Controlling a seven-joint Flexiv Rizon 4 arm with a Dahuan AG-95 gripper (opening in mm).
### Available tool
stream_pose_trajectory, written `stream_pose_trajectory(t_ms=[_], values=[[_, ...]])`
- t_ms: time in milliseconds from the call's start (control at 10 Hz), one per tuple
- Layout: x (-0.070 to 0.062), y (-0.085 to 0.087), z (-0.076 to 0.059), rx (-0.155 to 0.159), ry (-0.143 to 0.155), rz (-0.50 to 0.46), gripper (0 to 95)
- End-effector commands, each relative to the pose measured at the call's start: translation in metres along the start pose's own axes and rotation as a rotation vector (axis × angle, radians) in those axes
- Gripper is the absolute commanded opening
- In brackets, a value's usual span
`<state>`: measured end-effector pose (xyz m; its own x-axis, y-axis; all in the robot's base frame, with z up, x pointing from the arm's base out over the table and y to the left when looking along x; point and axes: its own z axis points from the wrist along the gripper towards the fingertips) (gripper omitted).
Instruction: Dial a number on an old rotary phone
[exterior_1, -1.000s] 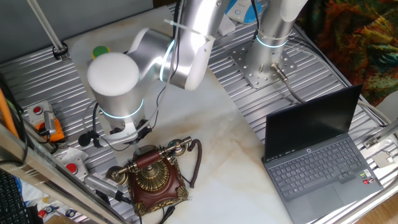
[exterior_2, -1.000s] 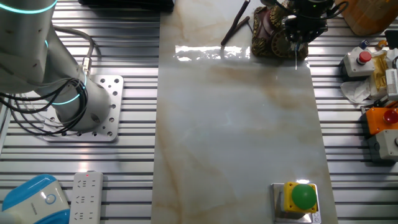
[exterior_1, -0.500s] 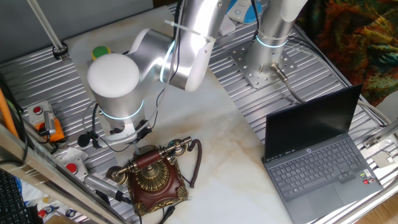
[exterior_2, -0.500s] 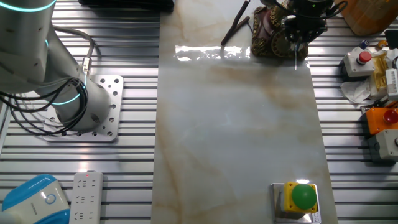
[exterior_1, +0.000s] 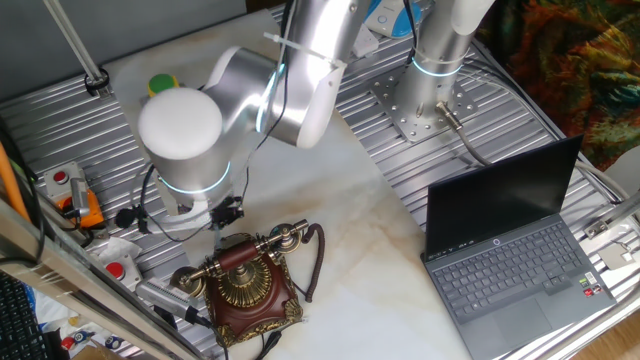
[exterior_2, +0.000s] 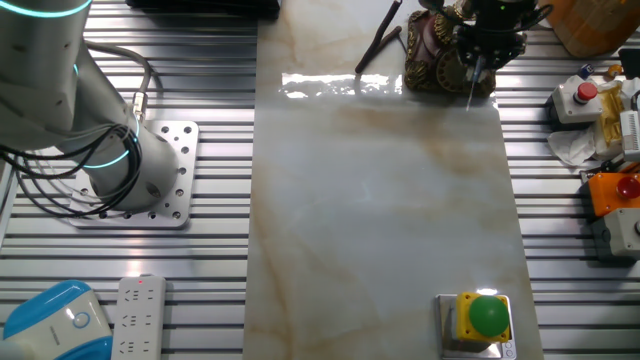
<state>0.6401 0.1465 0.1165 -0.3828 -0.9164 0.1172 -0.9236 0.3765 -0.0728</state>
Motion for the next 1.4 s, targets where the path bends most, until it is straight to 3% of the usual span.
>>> stream_pose_trajectory(t_ms=[100,300,700,1000,1200,1400], values=[[0.0005,-0.0006,-0.0003,-0.033,0.022,0.191,0.0],[0.0005,-0.0006,-0.0003,-0.036,0.039,0.198,0.0],[0.0005,-0.0006,-0.0003,-0.043,0.015,0.126,0.0],[0.0005,-0.0006,-0.0003,-0.048,0.016,0.045,0.0],[0.0005,-0.0006,-0.0003,-0.049,-0.008,-0.006,0.0],[0.0005,-0.0006,-0.0003,-0.051,-0.014,-0.027,0.0]])
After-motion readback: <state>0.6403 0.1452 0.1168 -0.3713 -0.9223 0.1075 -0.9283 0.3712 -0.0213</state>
